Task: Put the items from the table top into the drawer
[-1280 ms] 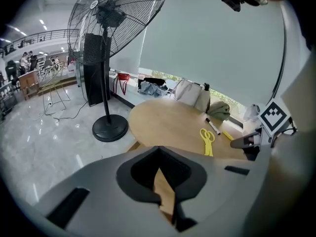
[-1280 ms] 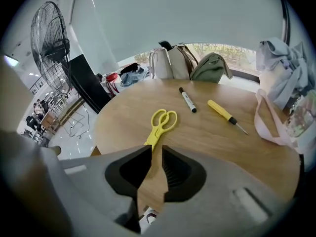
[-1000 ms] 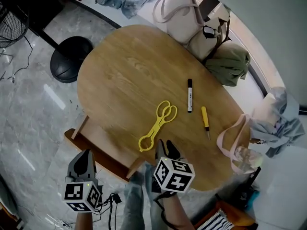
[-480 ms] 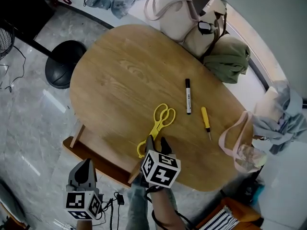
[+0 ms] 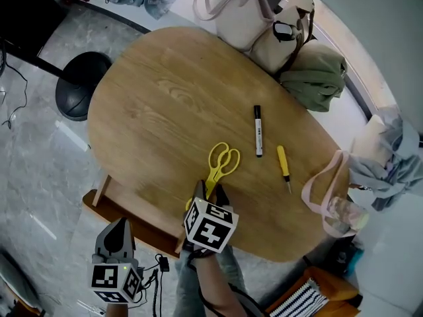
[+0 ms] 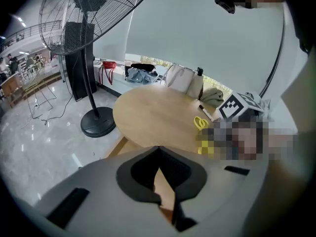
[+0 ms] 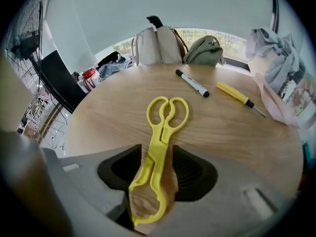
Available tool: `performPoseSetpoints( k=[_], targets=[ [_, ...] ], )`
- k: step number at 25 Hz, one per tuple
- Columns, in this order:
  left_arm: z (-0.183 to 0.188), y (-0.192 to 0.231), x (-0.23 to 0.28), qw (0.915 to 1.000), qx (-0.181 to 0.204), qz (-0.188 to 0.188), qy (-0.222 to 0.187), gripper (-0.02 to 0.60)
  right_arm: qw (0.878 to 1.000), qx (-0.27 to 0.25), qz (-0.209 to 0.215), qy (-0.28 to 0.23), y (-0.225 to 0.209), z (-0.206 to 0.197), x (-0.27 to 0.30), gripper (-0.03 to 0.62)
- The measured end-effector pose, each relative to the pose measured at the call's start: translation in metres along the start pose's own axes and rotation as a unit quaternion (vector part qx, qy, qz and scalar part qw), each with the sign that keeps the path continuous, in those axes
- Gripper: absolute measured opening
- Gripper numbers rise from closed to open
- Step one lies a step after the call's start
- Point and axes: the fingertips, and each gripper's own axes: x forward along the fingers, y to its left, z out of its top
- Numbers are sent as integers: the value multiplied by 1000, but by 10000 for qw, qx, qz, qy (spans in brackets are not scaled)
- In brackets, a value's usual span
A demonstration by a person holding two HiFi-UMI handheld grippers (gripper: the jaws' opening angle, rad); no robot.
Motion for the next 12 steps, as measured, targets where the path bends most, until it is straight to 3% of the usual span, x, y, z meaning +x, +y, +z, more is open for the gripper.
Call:
performPoseSetpoints(
  k=[8,12],
  targets=[
    [9,-8,7,10000,37,-85,16,-5,9991,-259,-314,102,-4,0,2,179],
    [10,-10,10,9999,43,-94,9,-5,9993,-254,-260,113,-10,-1,2,130]
  ],
)
